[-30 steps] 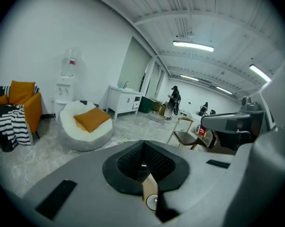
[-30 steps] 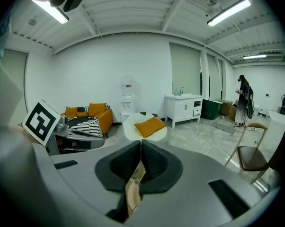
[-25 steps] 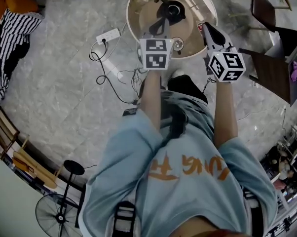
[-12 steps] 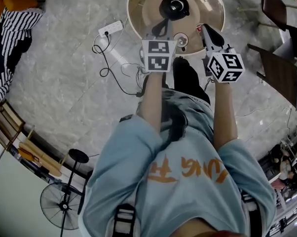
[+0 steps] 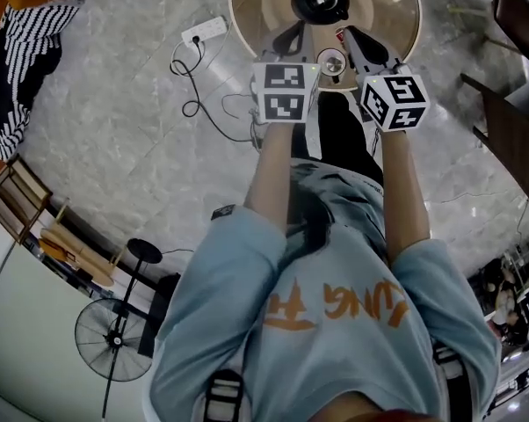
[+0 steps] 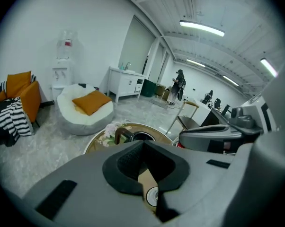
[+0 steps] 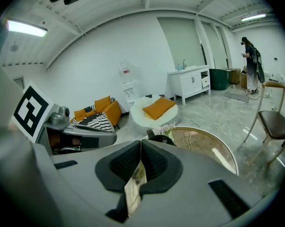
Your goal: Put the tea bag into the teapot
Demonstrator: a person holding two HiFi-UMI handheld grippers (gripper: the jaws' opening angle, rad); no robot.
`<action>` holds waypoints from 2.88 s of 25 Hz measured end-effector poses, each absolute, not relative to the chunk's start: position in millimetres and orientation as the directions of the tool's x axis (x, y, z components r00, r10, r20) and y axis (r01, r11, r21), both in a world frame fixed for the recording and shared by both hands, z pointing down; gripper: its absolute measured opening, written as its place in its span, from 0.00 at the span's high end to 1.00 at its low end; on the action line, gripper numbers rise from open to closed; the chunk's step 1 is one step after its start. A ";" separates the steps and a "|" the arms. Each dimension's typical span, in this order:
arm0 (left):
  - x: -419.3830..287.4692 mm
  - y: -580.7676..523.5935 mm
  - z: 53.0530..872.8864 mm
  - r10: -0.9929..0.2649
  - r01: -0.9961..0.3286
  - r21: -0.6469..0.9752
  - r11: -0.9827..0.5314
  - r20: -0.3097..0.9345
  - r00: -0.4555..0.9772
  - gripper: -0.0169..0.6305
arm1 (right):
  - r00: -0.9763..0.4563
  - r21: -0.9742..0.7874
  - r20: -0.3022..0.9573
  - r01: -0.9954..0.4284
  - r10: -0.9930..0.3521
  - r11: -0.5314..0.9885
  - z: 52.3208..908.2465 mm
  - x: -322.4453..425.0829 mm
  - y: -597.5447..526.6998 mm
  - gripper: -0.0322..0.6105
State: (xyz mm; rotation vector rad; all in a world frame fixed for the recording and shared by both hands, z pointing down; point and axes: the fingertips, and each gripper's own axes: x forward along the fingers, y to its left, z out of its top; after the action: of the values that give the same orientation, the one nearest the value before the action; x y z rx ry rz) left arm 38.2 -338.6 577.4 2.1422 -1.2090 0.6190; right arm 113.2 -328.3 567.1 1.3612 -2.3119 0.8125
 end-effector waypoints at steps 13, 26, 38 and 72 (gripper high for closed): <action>35.7 -371.6 617.1 -0.611 -0.910 0.267 -0.316 0.677 0.410 0.94 | -0.563 -0.303 0.564 -0.822 -0.605 0.482 609.0 107.2 -384.6 0.92; 26.4 -382.3 645.5 -0.618 -0.922 0.287 -0.259 0.684 0.387 0.94 | -0.559 -0.280 0.580 -0.820 -0.592 0.500 643.6 98.1 -419.2 0.92; 26.1 -386.9 650.0 -0.621 -0.923 0.294 -0.248 0.683 0.385 0.93 | -0.576 -0.297 0.573 -0.809 -0.583 0.507 657.5 87.1 -426.4 0.92; 12.4 -369.1 523.8 -0.725 -0.904 0.305 -0.301 0.542 0.424 0.94 | -0.392 -0.319 0.418 -0.908 -0.819 0.271 520.3 140.9 -354.3 0.93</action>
State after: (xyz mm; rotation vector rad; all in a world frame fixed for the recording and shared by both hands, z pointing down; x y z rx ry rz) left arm 12.4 -369.1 523.8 2.1109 -1.3707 0.4073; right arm 140.9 -354.3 520.3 1.6246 -2.3634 0.7747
